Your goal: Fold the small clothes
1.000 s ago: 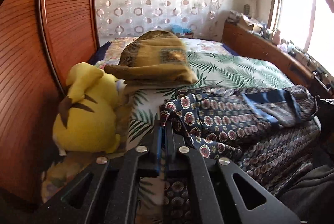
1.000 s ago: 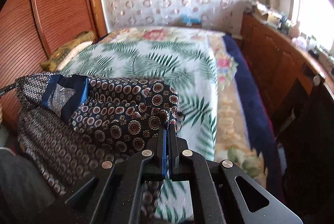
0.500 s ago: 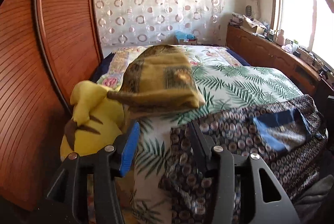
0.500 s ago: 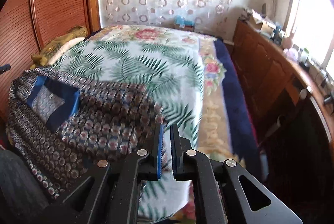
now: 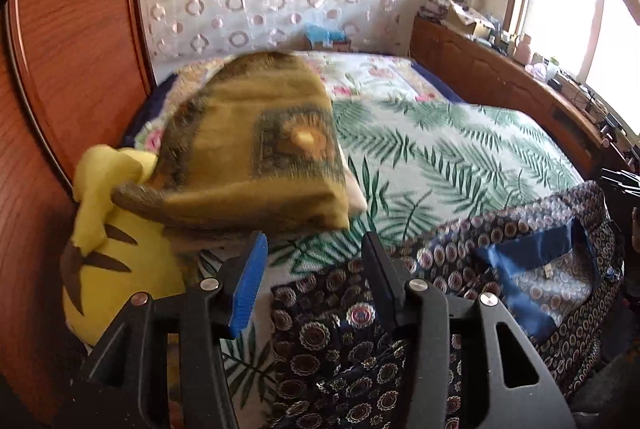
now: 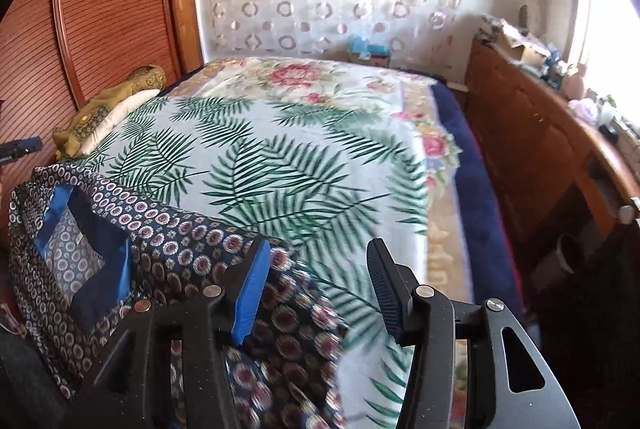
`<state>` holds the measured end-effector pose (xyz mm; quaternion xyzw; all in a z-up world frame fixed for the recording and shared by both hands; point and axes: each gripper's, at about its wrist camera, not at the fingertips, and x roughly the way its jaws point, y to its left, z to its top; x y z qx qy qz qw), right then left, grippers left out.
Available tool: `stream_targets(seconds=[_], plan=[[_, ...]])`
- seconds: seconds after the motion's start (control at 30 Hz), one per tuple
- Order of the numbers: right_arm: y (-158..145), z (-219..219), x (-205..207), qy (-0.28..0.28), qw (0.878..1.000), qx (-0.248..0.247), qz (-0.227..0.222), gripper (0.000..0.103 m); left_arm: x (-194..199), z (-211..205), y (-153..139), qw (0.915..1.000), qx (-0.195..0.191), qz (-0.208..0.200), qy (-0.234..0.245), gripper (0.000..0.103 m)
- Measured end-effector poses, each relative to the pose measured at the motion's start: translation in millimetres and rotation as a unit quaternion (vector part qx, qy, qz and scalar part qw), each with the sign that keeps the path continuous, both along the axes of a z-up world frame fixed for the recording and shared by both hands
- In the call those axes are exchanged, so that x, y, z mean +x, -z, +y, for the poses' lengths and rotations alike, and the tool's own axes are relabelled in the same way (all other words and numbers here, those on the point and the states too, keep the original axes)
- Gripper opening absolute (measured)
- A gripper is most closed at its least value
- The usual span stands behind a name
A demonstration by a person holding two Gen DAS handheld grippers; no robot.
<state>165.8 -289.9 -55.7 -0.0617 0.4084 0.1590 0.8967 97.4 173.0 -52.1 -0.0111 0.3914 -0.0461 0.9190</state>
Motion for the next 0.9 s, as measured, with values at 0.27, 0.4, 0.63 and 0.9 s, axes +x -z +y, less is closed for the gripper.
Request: stream_targets(seconds=[0.27, 0.4, 0.63, 0.9], plan=[[30.0, 15.2, 28.9, -0.018, 0.999, -0.016, 0.04, 0.053, -6.5, 2.4, 35.3, 0.9986, -0.009, 0.051, 0.001, 0.05], [40.7, 16.4, 34.1, -0.019, 0.998, -0.035, 0.056, 0.054, -9.7, 2.3, 47.4, 0.9978, -0.013, 0.065, -0.001, 0.05], [50.4, 15.2, 38.9, -0.02, 0.996, -0.028, 0.08, 0.056, -11.9, -0.3, 52.6, 0.9981, -0.01, 0.061, -0.002, 0.05], [54.7, 22.2, 33.9, -0.045, 0.995, -0.028, 0.085, 0.044, -16.0, -4.9, 50.6, 0.9978, -0.019, 0.058, 0.025, 0.019]])
